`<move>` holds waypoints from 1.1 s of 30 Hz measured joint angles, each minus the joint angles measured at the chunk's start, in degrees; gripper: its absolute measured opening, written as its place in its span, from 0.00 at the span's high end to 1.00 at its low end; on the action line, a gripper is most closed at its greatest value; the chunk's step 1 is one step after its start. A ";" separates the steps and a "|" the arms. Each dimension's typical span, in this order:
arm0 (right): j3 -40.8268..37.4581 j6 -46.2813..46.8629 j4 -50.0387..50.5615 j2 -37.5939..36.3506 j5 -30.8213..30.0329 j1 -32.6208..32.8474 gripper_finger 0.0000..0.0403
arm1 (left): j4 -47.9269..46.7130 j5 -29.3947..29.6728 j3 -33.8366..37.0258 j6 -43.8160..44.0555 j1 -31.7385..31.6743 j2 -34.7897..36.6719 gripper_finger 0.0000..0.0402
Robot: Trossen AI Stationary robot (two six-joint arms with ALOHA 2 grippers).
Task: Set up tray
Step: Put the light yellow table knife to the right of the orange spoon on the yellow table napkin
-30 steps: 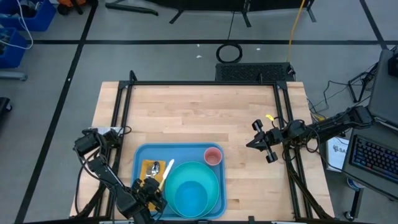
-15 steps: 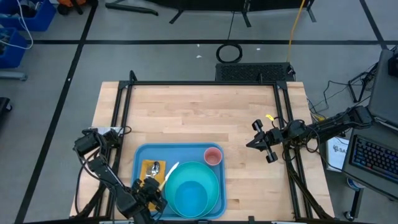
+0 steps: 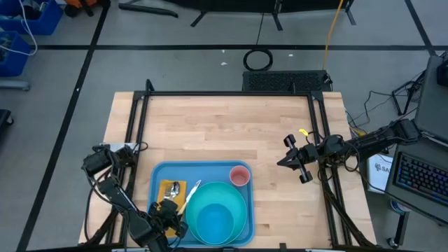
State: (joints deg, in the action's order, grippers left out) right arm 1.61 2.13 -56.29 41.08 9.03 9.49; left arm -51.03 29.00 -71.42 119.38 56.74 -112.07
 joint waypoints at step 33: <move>-0.07 0.00 0.00 0.02 -0.02 0.01 1.00 | -2.51 1.85 -0.02 22.78 2.28 0.00 0.77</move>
State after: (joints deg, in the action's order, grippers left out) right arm 1.54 2.13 -56.29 41.10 9.02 9.50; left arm -53.54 30.85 -71.44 142.16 59.02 -112.07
